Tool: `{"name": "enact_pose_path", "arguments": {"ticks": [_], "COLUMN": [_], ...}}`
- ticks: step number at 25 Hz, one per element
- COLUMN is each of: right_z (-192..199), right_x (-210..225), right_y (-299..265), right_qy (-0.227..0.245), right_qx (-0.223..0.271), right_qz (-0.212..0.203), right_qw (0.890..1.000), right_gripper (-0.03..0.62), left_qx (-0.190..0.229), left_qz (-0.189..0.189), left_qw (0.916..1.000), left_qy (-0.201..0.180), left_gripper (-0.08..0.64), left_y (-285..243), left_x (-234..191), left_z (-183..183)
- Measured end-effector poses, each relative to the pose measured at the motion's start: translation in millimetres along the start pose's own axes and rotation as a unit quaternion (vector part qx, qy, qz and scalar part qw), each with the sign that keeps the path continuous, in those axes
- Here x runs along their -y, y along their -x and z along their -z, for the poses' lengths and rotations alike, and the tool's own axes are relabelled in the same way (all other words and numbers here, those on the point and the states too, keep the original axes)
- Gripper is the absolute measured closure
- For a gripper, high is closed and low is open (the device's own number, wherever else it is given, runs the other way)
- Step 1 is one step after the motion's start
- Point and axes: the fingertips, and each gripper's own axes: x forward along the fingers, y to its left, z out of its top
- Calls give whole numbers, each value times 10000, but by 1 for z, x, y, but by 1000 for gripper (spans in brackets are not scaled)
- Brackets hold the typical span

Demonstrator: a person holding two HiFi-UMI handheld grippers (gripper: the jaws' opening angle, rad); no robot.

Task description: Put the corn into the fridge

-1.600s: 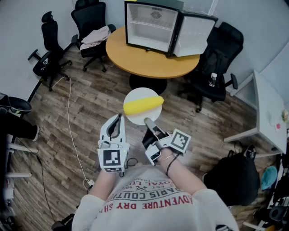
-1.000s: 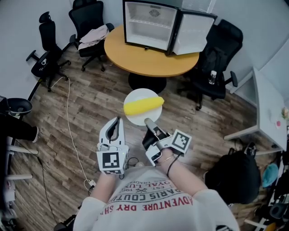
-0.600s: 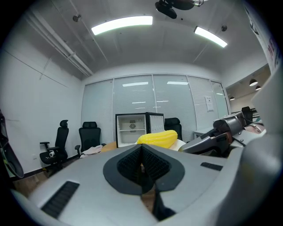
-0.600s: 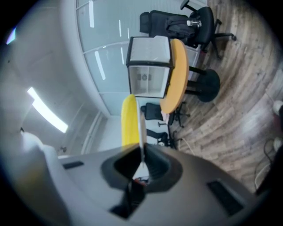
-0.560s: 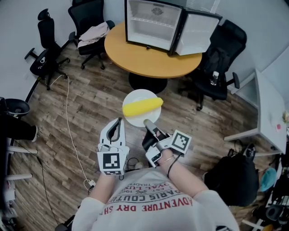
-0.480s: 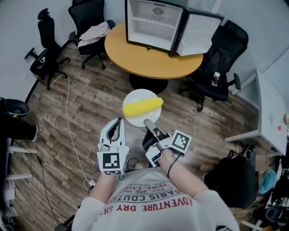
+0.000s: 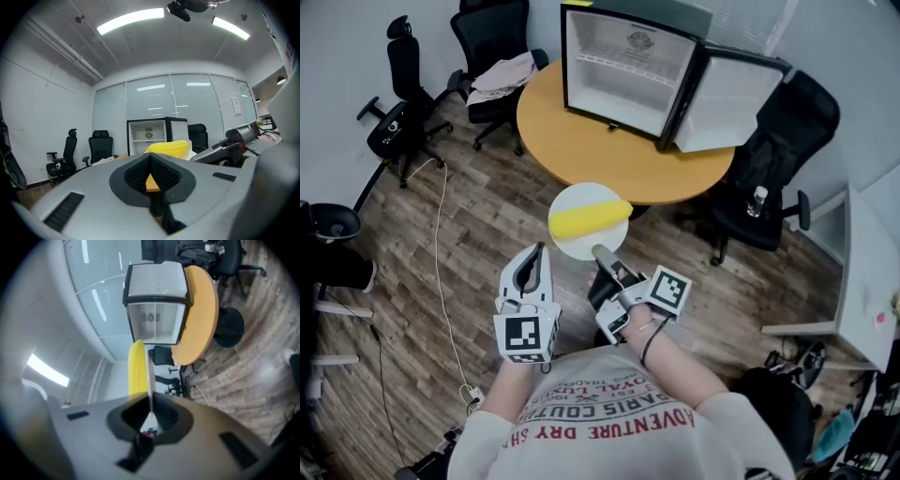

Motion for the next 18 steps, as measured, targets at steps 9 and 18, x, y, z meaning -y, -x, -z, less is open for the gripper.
{"name": "enact_pose_path", "arguments": {"ticks": [9,18], "right_z": [-129,-191], "right_x": [-18,-11], "right_y": [-49,-97], "right_qy": [247,37], "right_qx": [-253,-85], "right_qz": [-12,51], "right_qw": [9994,9999], "right_gripper": [554,554], "left_qx": [229,115], "left_qz": [-385,-268], "left_qw": [9987,9992], "left_qy": [231,280], "left_gripper": [535,535], "left_y": [-125,-204], "left_x": [13,0], "left_z": [-24,-24]}}
